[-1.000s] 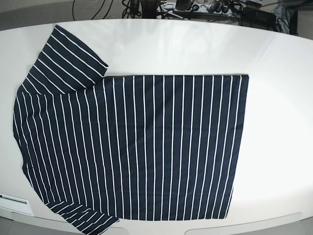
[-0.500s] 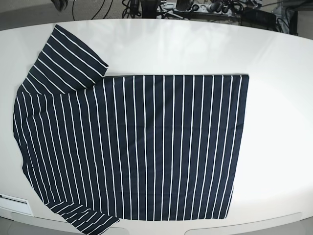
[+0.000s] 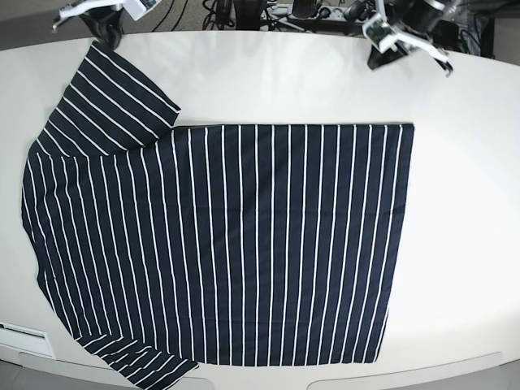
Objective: Fold the T-shirt properly
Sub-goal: 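Move both grippers down to the shirt's collar-side edge corners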
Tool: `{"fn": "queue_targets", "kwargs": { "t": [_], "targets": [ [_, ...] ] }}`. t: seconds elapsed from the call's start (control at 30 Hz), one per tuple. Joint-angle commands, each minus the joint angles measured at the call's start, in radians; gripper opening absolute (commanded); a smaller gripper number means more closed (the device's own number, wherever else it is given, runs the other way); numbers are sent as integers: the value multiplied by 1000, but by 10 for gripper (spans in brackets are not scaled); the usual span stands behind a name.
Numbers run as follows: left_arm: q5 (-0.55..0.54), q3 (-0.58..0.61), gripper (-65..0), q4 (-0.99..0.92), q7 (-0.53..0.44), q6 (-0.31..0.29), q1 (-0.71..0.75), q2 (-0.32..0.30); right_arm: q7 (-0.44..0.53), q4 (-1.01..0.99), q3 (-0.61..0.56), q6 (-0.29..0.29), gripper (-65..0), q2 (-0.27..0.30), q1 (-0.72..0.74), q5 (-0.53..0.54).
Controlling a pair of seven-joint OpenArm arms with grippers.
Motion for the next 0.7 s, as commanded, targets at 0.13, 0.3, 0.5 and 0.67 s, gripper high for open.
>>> {"fn": "queue_targets", "kwargs": {
  "t": [0.13, 0.3, 0.5, 0.67],
  "targets": [
    [-35, -80, -650, -13, -40, -64, -61, -80, 78, 14, 127, 100, -650, 6, 107, 175],
    [-61, -80, -650, -152, -127, -130, -116, -154, 135, 14, 332, 183, -650, 6, 143, 378],
    [-61, -78, -650, -370, -224, -298, -271, -220, 191, 14, 524, 296, -650, 5, 143, 590],
    [-60, -78, -650, -433, -314, -381, -327, -280, 235, -8, 567, 414, -650, 6, 147, 698]
  ]
}}
